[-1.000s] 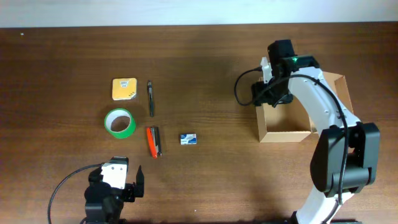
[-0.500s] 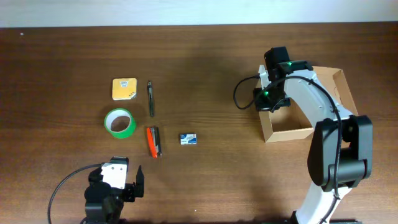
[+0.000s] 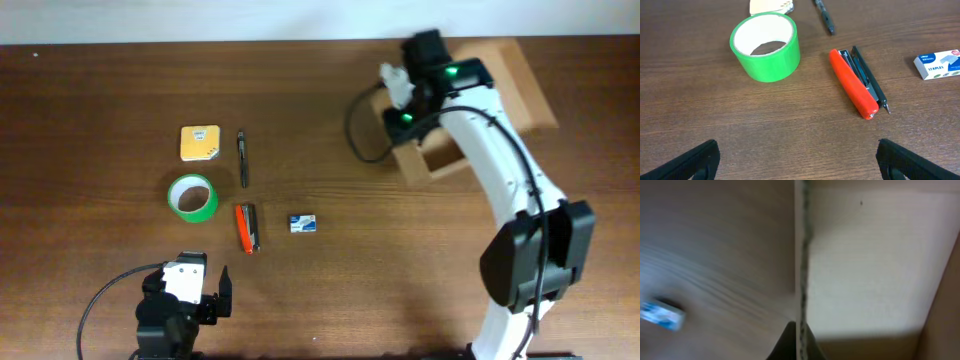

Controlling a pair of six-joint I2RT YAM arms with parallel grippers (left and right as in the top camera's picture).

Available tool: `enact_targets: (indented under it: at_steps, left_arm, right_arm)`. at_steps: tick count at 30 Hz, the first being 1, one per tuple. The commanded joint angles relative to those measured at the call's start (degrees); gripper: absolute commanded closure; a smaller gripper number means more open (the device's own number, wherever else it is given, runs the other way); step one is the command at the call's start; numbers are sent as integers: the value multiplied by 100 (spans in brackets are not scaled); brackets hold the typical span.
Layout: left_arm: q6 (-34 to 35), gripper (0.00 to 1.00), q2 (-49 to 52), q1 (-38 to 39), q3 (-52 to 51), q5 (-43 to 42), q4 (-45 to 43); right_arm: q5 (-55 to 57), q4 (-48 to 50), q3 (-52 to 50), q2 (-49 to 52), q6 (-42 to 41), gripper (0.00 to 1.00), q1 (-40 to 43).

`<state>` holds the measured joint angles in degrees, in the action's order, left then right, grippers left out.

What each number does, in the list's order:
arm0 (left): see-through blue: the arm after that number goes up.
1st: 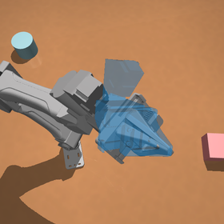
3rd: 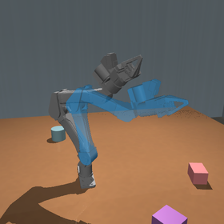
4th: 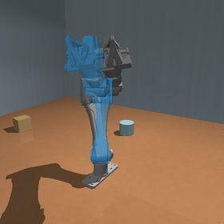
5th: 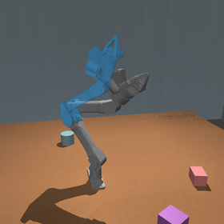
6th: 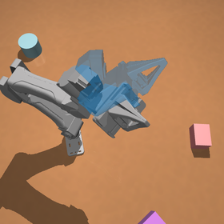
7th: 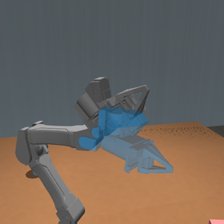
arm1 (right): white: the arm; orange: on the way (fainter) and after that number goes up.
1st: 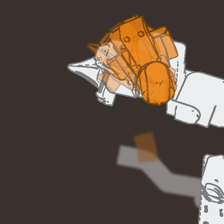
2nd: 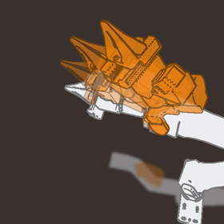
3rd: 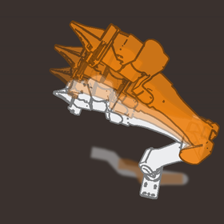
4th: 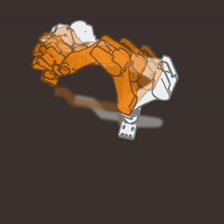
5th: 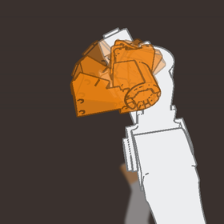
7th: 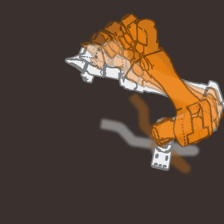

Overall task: Pack container
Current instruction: 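Reach the right gripper to the cardboard box and grasp its edge, then drag the box left with the right gripper toward the table center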

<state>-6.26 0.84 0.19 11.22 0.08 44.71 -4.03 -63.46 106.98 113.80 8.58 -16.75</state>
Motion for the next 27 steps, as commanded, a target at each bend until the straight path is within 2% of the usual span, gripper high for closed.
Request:
enact_targets:
  at_steps: [1, 4, 7, 9, 13, 15, 19, 27]
  left_arm:
    - [-72, 1, -55, -35, -22, 35, -17]
    - [-72, 1, -55, -35, -22, 35, -17]
    - [-72, 1, -55, -35, -22, 35, -17]
    - [-72, 0, -55, -35, -22, 35, -17]
    - [-72, 1, -55, -35, -22, 35, -17]
    - [-72, 1, -55, -35, -22, 35, -17]
    - [-72, 1, -55, -35, -22, 35, -17]
    - [-72, 1, -55, -35, -22, 35, -17]
  right_arm:
    - [13, 101, 308, 24, 188, 96, -481]
    - [-4, 39, 326, 24, -227, 96, -809]
    - [-46, 4, 321, 26, -98, 96, -1073]
    - [-42, 42, 321, 24, 643, 97, -1235]
    - [-42, -92, 297, 26, 2625, 97, -1484]
    - [-44, -129, 251, 26, 3252, 96, -1547]
    - [-317, -133, 70, 76, 3980, 96, -1545]
    - [-505, -107, -619, 208, 4422, 97, -1547]
